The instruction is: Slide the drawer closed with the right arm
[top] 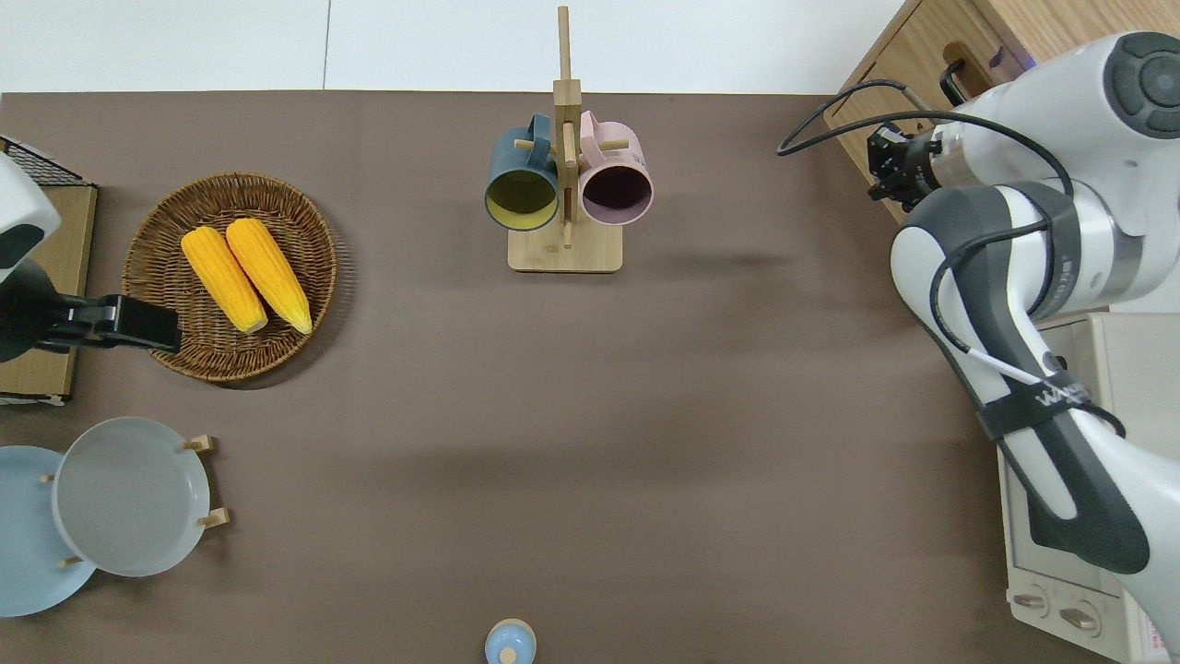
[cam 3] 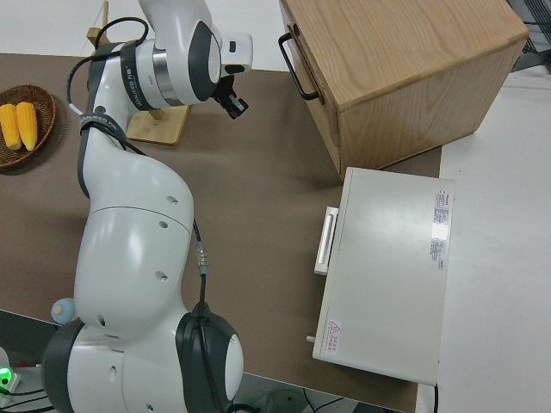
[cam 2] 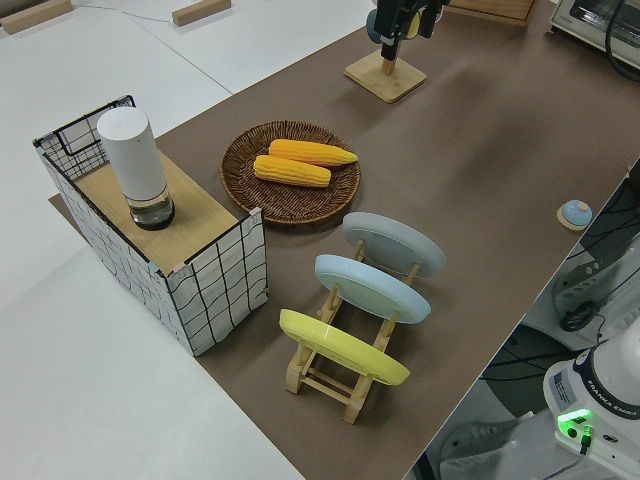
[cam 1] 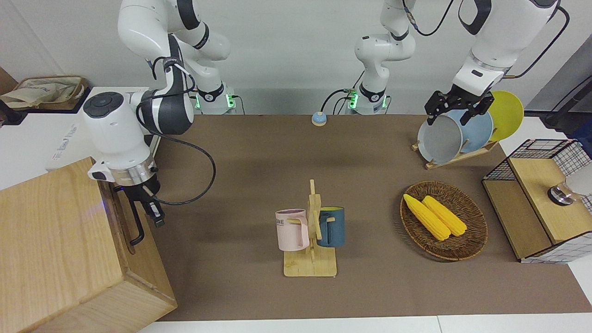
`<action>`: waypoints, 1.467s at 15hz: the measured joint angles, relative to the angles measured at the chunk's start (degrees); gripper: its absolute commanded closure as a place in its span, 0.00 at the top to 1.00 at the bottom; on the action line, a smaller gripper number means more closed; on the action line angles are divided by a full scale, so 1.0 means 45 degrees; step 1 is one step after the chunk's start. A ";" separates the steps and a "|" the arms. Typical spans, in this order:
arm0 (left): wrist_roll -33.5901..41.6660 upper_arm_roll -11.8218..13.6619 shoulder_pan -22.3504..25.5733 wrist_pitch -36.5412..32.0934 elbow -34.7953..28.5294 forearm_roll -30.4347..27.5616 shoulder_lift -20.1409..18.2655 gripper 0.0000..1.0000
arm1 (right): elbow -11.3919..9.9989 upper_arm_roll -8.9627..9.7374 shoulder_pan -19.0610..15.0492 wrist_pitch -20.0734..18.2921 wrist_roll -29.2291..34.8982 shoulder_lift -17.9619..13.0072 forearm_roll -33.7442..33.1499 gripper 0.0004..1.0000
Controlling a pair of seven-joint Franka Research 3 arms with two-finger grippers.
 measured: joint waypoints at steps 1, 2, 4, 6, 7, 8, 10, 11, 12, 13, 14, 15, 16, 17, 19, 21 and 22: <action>0.0000 0.0000 0.0000 0.0000 0.0000 0.0000 0.0000 0.99 | 0.0004 -0.0010 0.0105 -0.0470 -0.0603 -0.0242 0.0003 0.00; 0.0000 0.0000 0.0000 0.0000 0.0000 0.0000 0.0000 0.99 | 0.0003 -0.0045 0.0234 -0.0897 -0.1436 -0.0520 0.0007 0.00; 0.0000 0.0000 0.0000 0.0000 0.0000 0.0000 0.0000 0.99 | -0.0005 -0.0332 0.0618 -0.1274 -0.3124 -0.1052 0.0026 0.00; 0.0000 0.0000 0.0000 0.0000 0.0000 0.0000 0.0000 0.99 | -0.0029 -0.0736 0.1034 -0.1582 -0.4538 -0.1509 0.0087 0.00; 0.0000 0.0000 0.0000 0.0000 0.0000 0.0000 0.0000 0.99 | -0.0084 -0.0885 0.1156 -0.1749 -0.5237 -0.1765 0.0232 0.00; 0.0000 0.0000 0.0000 0.0000 0.0000 0.0000 0.0000 0.99 | -0.0139 -0.0956 0.1182 -0.1830 -0.5752 -0.1958 0.0410 0.00; 0.0000 0.0000 0.0000 0.0000 0.0000 0.0000 0.0000 0.99 | -0.0267 -0.1075 0.1177 -0.1937 -0.6879 -0.2360 0.0681 0.00; 0.0000 0.0000 0.0000 0.0000 0.0000 0.0000 0.0000 0.99 | -0.0314 -0.1113 0.1176 -0.1989 -0.7242 -0.2501 0.0720 0.04; 0.0000 0.0000 0.0000 0.0000 0.0000 0.0000 0.0000 0.99 | -0.0370 -0.1135 0.1175 -0.2117 -0.7504 -0.2638 0.0732 0.22; 0.0000 0.0000 0.0000 0.0000 0.0000 0.0000 0.0000 0.99 | -0.0414 -0.1141 0.1172 -0.2249 -0.7621 -0.2721 0.0733 0.36; 0.0000 0.0000 0.0000 0.0000 0.0000 0.0000 0.0000 0.99 | -0.0423 -0.1140 0.1173 -0.2323 -0.7647 -0.2741 0.0733 0.73; 0.0000 0.0000 0.0000 0.0000 0.0000 0.0000 0.0000 0.99 | -0.0432 -0.1140 0.1173 -0.2352 -0.7648 -0.2740 0.0733 0.98; 0.0000 0.0000 0.0000 0.0000 0.0000 0.0000 0.0000 0.99 | -0.0456 -0.1144 0.1172 -0.2355 -0.7649 -0.2739 0.0732 0.98; 0.0000 0.0000 0.0000 0.0000 0.0000 0.0000 0.0000 0.99 | -0.0476 -0.1150 0.1168 -0.2356 -0.7651 -0.2739 0.0732 0.98; 0.0000 0.0000 0.0000 0.0000 0.0000 0.0000 0.0000 0.99 | -0.0493 -0.1168 0.1155 -0.2357 -0.7663 -0.2739 0.0732 0.98; 0.0000 0.0000 0.0000 0.0000 0.0000 0.0000 0.0000 0.99 | -0.0493 -0.1170 0.1155 -0.2359 -0.7663 -0.2739 0.0733 0.98; 0.0000 0.0000 0.0000 0.0000 0.0000 0.0000 0.0000 0.99 | -0.0493 -0.1171 0.1155 -0.2359 -0.7664 -0.2739 0.0733 0.98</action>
